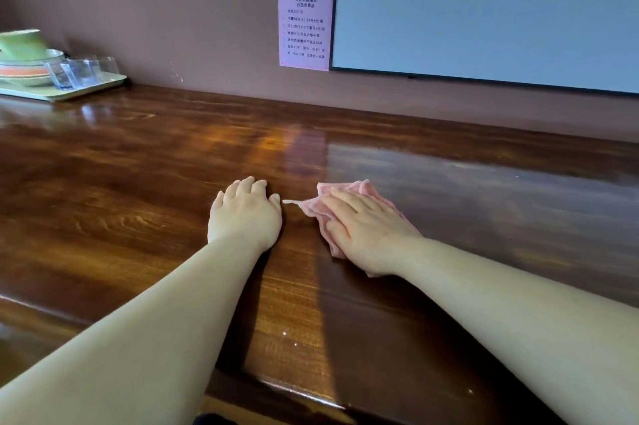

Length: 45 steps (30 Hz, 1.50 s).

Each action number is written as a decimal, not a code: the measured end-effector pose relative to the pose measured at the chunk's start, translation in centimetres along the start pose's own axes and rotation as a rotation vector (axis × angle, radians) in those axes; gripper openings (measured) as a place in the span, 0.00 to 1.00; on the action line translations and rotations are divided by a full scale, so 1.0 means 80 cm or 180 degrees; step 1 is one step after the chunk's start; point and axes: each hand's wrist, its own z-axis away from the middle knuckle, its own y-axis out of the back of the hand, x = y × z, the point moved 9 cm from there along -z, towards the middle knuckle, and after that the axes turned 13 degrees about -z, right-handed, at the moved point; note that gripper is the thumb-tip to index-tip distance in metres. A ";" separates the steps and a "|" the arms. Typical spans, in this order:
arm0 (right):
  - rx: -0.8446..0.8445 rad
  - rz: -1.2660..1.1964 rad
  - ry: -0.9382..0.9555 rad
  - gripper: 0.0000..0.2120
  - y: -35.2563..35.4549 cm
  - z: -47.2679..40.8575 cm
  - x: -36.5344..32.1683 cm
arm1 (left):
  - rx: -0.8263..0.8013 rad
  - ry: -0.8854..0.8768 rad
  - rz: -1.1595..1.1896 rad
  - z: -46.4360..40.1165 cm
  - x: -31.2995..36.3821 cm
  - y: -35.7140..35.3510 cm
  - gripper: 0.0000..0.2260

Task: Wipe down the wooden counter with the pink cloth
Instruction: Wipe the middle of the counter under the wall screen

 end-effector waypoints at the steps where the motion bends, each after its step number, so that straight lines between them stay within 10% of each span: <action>1: -0.0009 0.0018 -0.0106 0.24 0.001 -0.010 0.001 | -0.0011 -0.0004 -0.0009 0.000 0.000 0.000 0.24; 45: -0.0018 -0.0178 -0.0129 0.23 -0.019 -0.019 -0.038 | 0.0093 -0.0042 0.0068 0.007 0.000 0.006 0.22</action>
